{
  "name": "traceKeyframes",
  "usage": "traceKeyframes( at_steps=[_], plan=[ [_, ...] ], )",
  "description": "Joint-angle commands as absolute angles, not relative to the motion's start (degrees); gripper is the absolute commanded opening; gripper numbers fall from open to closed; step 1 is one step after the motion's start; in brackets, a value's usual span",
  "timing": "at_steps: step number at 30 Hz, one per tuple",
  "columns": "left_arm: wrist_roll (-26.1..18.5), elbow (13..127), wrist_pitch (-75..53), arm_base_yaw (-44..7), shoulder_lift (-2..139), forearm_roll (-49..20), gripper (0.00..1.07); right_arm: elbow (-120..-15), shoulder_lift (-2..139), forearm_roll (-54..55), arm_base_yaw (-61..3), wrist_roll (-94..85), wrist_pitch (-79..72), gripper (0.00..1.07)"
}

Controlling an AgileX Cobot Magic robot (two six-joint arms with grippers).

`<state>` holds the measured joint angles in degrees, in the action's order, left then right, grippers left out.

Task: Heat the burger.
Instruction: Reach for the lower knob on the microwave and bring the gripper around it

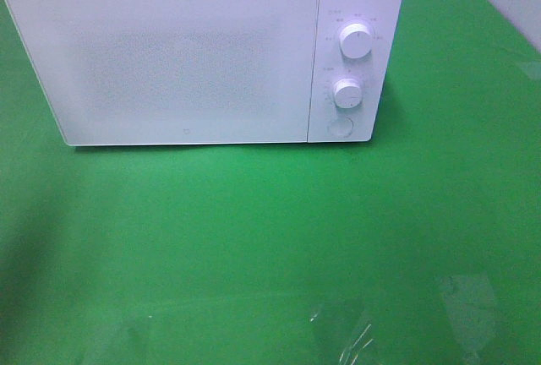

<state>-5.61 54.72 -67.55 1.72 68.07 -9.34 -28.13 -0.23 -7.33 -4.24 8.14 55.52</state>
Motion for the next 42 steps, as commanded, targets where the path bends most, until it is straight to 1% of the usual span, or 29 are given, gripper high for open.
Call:
traceKeyframes(
  at_steps=[1,7,10,14,15,16,17,19,20,21,25,26,27,28,30,33,35,40,42],
  plan=[
    [-5.61,54.6,-69.61,2.35,64.46,-9.34,0.98,-28.07,-1.66,-7.16,-3.95,8.82,55.12,0.71],
    [-5.5,52.08,-70.76,2.35,57.98,-7.16,0.98,-28.07,-1.66,-7.16,-3.95,8.82,55.12,0.71],
    [-3.9,46.64,-69.33,2.35,50.82,-5.44,0.97,-28.07,-1.66,-7.16,-3.95,8.82,55.12,0.71],
    [-3.84,42.86,-68.01,2.35,45.95,-5.27,0.97,-28.07,-1.66,-7.16,-3.95,8.82,55.12,0.71],
    [-3.84,40.28,-67.38,2.35,41.94,-5.33,0.97,-28.07,-1.66,-7.16,-3.95,8.82,55.12,0.71],
    [-3.84,40.28,-67.38,2.35,41.94,-5.33,0.97,-28.07,-1.66,-7.16,-3.95,8.82,55.12,0.71],
    [-3.9,38.22,-66.69,2.35,38.1,-5.33,0.97,-28.07,-1.66,-7.16,-3.95,8.82,55.12,0.71],
    [-3.9,37.18,-66.0,2.35,36.27,-5.33,0.97,-28.07,-1.66,-7.16,-3.95,8.82,55.12,0.71],
    [-3.9,35.12,-64.8,2.35,32.77,-5.44,0.97,-28.07,-1.66,-7.16,-3.95,8.82,55.12,0.71],
    [-3.9,35.12,-64.8,2.35,32.77,-5.44,0.97,-28.07,-1.66,-7.16,-3.95,8.82,55.12,0.71],
    [-3.9,31.17,-64.17,2.35,23.72,-6.82,0.97,-28.07,-1.66,-7.16,-3.95,8.82,55.12,0.71],
    [-3.9,31.17,-64.17,2.35,23.72,-6.82,0.97,-28.07,-1.66,-7.16,-3.95,8.82,55.12,0.71],
    [-4.07,29.79,-60.96,2.35,19.77,-6.76,0.97,-28.07,-1.66,-7.16,-3.95,8.82,55.12,0.71],
    [-4.07,29.79,-60.96,2.35,19.77,-6.76,0.97,-28.07,-1.66,-7.16,-3.95,8.82,55.12,0.71],
    [-3.95,29.62,-61.36,2.35,13.75,-6.36,0.97,-28.07,-1.66,-7.16,-3.95,8.82,55.12,0.71],
    [-3.95,29.62,-61.31,2.35,12.38,-6.36,0.97,-28.07,-1.66,-7.16,-3.95,8.82,55.12,0.71],
    [-3.9,29.62,-61.31,2.35,7.56,-6.88,0.97,-28.07,-1.66,-7.16,-3.95,8.82,55.12,0.71],
    [-3.9,29.62,-61.31,2.35,3.78,-7.05,0.97,-28.07,-1.66,-7.16,-3.95,8.82,55.12,0.71],
    [-3.9,29.62,-61.31,2.35,-1.2,-7.05,0.97,-28.07,-1.66,-7.16,-3.95,8.82,55.12,0.71]
  ],
)
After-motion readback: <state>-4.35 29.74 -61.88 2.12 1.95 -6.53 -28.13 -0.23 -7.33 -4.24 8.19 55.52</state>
